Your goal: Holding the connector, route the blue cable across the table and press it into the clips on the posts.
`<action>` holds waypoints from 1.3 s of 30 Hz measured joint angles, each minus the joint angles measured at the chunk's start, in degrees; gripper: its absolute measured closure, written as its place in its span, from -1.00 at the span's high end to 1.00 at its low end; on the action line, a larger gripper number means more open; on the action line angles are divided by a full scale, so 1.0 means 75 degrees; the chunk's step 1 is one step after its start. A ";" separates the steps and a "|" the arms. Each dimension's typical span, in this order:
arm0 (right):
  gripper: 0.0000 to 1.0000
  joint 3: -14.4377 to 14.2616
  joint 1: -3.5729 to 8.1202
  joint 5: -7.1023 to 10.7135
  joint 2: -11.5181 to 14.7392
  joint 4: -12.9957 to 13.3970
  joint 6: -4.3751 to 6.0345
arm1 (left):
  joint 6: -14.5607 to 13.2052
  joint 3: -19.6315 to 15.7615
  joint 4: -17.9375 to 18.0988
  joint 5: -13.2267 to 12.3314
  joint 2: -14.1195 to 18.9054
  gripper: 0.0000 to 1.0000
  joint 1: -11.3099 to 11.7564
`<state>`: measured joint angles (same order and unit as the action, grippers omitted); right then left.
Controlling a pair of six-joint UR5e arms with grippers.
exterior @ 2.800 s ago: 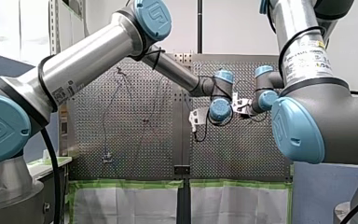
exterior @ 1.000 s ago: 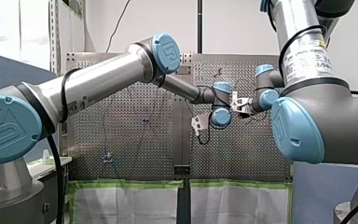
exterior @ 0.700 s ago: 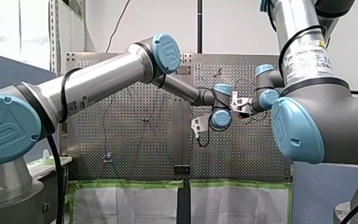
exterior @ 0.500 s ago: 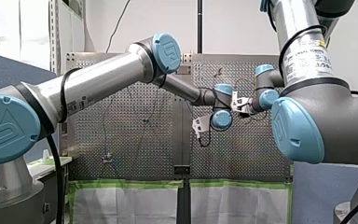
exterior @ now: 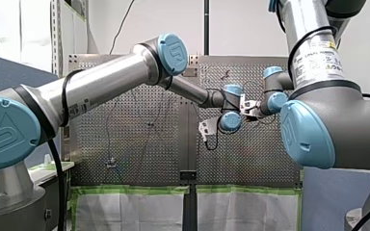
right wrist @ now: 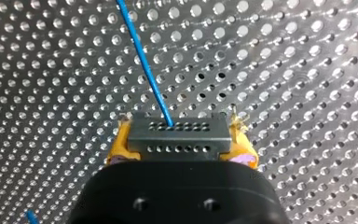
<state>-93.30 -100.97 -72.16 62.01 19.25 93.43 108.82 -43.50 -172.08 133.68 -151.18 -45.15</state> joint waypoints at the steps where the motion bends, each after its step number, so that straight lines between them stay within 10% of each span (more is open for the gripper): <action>1: -1.00 0.0006 0.0001 0.0000 0.0011 0.0000 0.0007 | 0.0035 -0.0011 -0.0048 0.0012 0.0018 -0.98 -0.0001; 15: -1.00 0.0216 0.0008 0.0065 0.0634 0.0043 0.0755 | 0.0159 -0.0464 -0.0431 0.0182 0.0832 -0.98 0.0006; 39: -1.00 0.0506 -0.0049 0.0289 0.1630 -0.0407 0.0841 | 0.0034 -0.0607 -0.0437 0.0193 0.1735 -0.98 -0.0227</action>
<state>-89.50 -101.34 -70.00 74.23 16.20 99.74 109.07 -48.05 -175.36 135.12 -138.17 -46.85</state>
